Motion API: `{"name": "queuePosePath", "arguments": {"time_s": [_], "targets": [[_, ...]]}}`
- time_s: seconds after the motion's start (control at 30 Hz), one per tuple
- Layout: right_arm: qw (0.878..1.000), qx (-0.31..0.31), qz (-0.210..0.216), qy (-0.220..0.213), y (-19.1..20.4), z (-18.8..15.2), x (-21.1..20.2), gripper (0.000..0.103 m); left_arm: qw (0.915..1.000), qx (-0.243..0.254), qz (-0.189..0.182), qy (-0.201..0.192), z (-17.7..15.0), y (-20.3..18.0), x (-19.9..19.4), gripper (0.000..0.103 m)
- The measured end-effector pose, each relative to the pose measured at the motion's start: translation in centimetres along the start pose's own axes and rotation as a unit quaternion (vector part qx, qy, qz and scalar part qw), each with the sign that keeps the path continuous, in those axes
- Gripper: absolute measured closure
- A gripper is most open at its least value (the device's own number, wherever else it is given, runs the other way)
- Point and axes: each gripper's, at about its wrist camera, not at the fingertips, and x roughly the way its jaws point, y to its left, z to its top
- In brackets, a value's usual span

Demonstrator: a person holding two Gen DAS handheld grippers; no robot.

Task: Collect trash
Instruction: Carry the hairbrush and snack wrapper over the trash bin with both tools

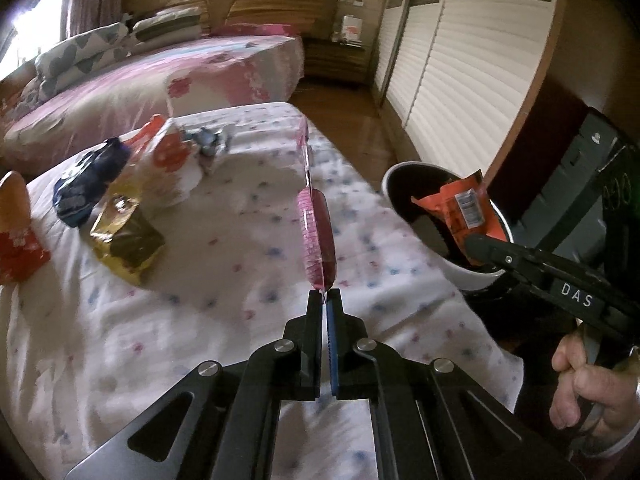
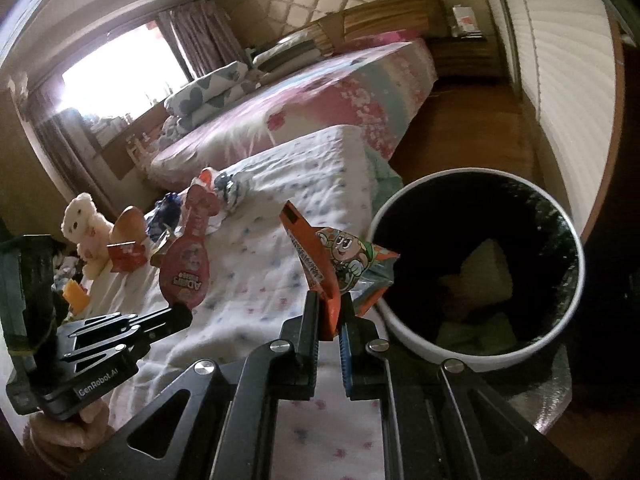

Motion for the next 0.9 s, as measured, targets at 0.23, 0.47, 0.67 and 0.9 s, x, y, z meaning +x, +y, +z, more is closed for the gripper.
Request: {"name": "queuePosePath", "arguments": {"time_s": [0.23,0.47,0.67,0.9], "targets": [[1.0,0.014,-0.01,-0.011,-1.7,0.1,-1.1,0.095,0.9998,0.017,-0.009,0.003,0.6,-1.9,0.9,0.102],[0.999,0.031,-0.021,-0.019,-3.4,0.3,-1.7,0.095,0.9992,0.035,-0.019,0.005,1.4,-3.8,1.8,0.102],[0.998,0.043,-0.029,-0.025,-4.6,0.6,-2.0,0.095,0.9986,0.045,-0.025,0.012,2.0,-5.1,3.2,0.102],[0.997,0.057,-0.036,-0.028,-6.4,0.9,-2.3,0.095,0.9976,0.061,-0.03,0.017,2.9,-6.7,4.5,0.102]]}}
